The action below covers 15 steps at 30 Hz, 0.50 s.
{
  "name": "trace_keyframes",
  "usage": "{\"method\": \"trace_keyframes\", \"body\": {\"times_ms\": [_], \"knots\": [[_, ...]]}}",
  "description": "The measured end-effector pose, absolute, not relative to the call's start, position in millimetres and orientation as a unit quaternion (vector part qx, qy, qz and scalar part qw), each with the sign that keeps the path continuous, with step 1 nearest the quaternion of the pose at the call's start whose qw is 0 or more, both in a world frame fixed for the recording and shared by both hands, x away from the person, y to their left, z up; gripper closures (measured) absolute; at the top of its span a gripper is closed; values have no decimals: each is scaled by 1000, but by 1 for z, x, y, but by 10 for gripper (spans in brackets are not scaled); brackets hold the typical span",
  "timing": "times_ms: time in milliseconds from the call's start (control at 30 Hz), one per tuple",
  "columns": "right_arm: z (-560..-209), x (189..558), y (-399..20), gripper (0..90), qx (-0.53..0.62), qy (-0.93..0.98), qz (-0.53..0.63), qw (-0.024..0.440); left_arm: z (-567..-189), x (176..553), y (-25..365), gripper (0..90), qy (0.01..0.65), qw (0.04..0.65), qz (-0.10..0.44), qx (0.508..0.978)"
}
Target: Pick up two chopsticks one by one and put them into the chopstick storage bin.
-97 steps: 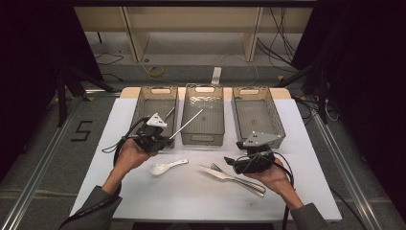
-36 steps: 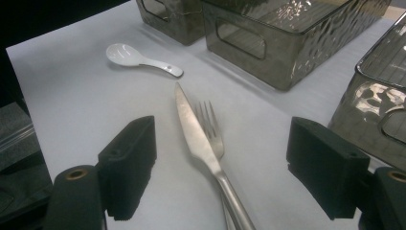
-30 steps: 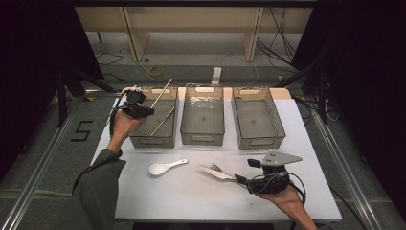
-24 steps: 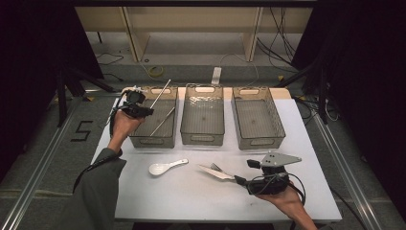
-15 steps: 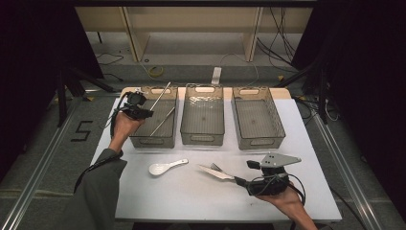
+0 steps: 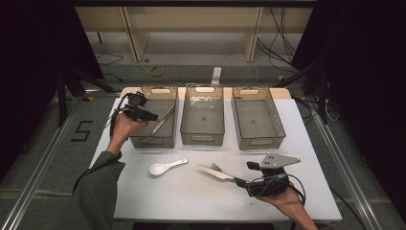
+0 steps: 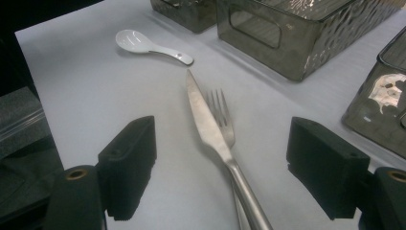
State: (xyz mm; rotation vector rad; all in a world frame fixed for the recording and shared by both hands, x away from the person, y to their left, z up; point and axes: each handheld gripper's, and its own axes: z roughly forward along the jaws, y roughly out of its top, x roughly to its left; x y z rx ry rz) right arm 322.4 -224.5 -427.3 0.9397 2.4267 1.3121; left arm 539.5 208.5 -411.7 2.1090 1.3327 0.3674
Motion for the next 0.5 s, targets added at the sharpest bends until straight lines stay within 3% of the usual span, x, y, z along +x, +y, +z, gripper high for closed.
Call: {"method": "trace_keyframes", "body": {"times_ms": [267,500], "knots": [[-428,322,-225,264,323,825,450,114,-402,502,201,349,470,362,122,796],[-428,321,-223,265,322,826,449,114,-398,485,183,294,427,341,133,827]]}}
